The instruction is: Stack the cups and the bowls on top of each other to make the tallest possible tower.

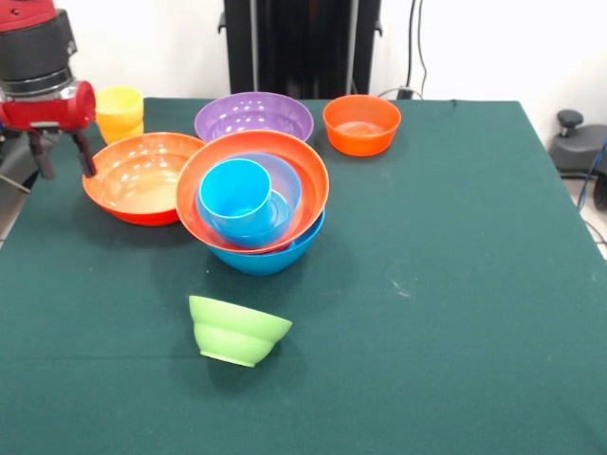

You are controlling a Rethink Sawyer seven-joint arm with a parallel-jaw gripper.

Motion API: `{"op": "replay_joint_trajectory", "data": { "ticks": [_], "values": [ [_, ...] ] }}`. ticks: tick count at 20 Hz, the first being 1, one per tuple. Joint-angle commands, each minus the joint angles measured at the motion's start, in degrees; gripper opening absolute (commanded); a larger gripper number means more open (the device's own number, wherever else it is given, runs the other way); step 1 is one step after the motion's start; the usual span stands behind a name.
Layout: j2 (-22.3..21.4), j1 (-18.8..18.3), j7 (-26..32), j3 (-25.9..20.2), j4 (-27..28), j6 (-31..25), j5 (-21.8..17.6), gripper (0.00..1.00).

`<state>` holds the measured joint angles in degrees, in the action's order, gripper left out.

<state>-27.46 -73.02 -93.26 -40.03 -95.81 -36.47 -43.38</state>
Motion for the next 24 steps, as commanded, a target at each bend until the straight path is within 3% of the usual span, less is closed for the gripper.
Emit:
{"op": "replay_joint_trajectory", "data": {
  "ticks": [1, 6, 13, 24],
  "values": [
    [0.6, -0.7, 23.9, -2.0, 6.7, -6.6, -4.5, 1.00],
    [1.0, -0.2, 22.2, -1.6, 6.1, -5.2, -5.4, 1.00],
    [-2.2, 3.1, 13.7, 0.5, 0.2, -0.9, -7.1, 1.00],
    [-4.3, 7.0, 5.3, 3.0, -4.3, 3.3, -9.4, 1.00]
  ]
}}
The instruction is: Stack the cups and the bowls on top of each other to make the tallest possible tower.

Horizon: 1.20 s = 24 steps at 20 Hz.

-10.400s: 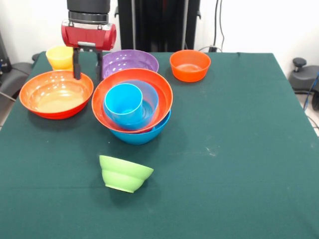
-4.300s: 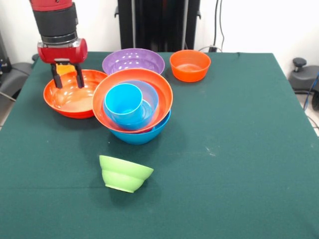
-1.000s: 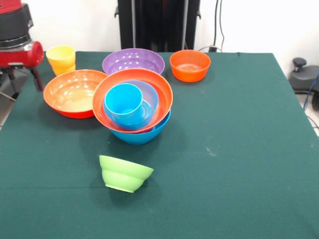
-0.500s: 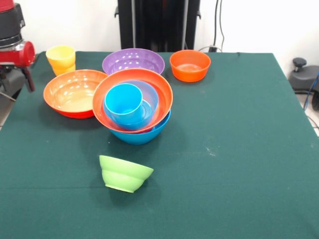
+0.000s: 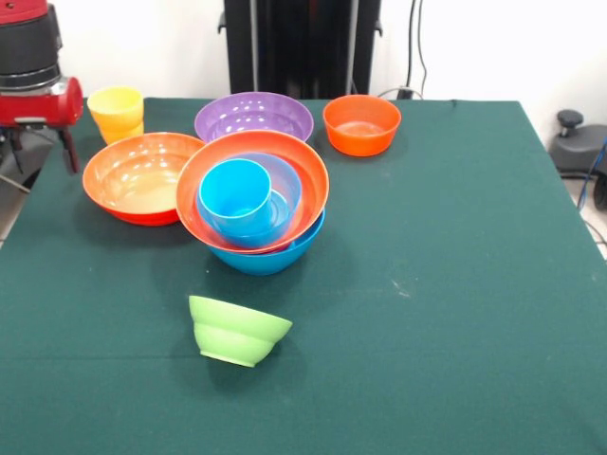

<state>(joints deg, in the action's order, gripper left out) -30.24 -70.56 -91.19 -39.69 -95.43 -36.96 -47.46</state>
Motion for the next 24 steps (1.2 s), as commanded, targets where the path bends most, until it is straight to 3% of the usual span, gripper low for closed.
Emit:
{"op": "replay_joint_trajectory", "data": {
  "ticks": [1, 10, 19, 24],
  "values": [
    [-1.7, 4.9, 2.6, 3.0, -5.0, 4.3, -5.5, 1.00],
    [-0.5, 6.7, 1.0, 5.0, -4.5, 6.9, -6.3, 1.00],
    [10.7, 8.0, -0.9, 8.7, 3.3, 16.0, -10.9, 1.00],
    [13.3, 7.9, -0.6, 9.7, 4.8, 18.0, -10.8, 1.00]
  ]
}}
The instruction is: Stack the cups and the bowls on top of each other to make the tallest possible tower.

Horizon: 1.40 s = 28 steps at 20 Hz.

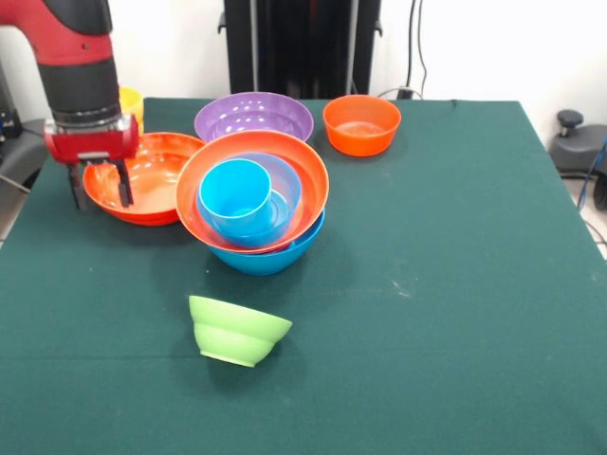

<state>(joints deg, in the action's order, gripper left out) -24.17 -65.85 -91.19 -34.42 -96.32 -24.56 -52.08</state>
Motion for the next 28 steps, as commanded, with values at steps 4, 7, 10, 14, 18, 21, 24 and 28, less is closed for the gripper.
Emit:
{"op": "replay_joint_trajectory", "data": {
  "ticks": [4, 7, 10, 14, 18, 21, 24, 28],
  "values": [
    [8.6, 3.1, 0.5, 4.8, 6.4, 6.1, -5.6, 1.00],
    [8.5, 3.4, 1.2, 5.1, 6.5, 5.8, -5.0, 0.00],
    [8.3, 3.4, 2.2, 5.0, 6.5, 4.2, -4.5, 0.00],
    [8.3, 2.9, 2.1, 4.3, 6.3, 4.7, -3.8, 0.00],
    [6.6, 3.5, 1.8, 4.3, 5.3, 3.6, -2.8, 0.00],
    [5.1, 4.0, 1.5, 4.4, 4.3, 2.6, -1.9, 0.00],
    [3.1, 4.2, 1.6, 4.2, 2.7, 1.3, -0.6, 0.00],
    [-0.7, 4.5, 1.3, 4.1, 0.3, -0.3, 1.2, 0.00]
  ]
}}
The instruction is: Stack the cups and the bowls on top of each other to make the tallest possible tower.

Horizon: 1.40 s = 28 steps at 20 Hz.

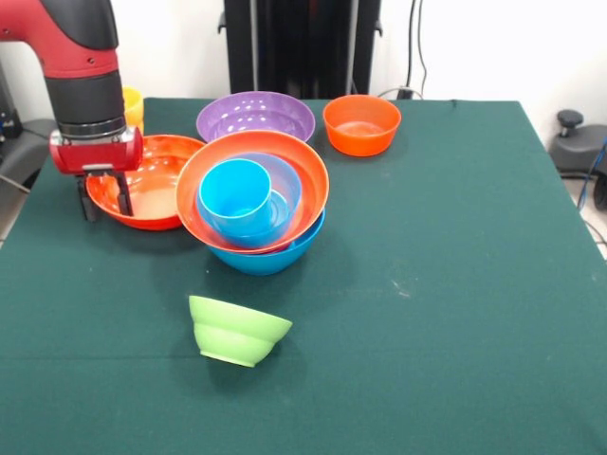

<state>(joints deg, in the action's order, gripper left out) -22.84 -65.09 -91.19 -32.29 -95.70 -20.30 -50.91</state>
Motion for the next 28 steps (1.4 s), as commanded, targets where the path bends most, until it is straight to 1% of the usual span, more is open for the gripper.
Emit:
{"op": "replay_joint_trajectory", "data": {
  "ticks": [1, 4, 8, 14, 15, 18, 21, 28],
  "values": [
    [-3.1, 3.9, 0.9, 2.1, -0.9, -4.7, 0.4, 0.00],
    [-5.2, 4.2, 0.2, 2.3, -2.2, -4.0, 0.7, 0.00],
    [-7.8, 4.2, 0.5, 1.9, -3.6, -5.1, 2.2, 0.00],
    [-7.8, 3.5, 2.6, 0.4, -4.2, -6.8, 4.6, 0.00],
    [-7.8, 3.5, 3.1, 0.5, -4.2, -7.1, 5.3, 1.00],
    [-8.0, 3.2, 5.4, 0.0, -4.3, -10.1, 6.3, 1.00],
    [-7.4, 2.7, 5.4, -0.8, -3.4, -10.3, 7.7, 1.00],
    [-8.2, 3.5, 5.9, -0.9, -2.6, -12.0, 8.7, 1.00]
  ]
}}
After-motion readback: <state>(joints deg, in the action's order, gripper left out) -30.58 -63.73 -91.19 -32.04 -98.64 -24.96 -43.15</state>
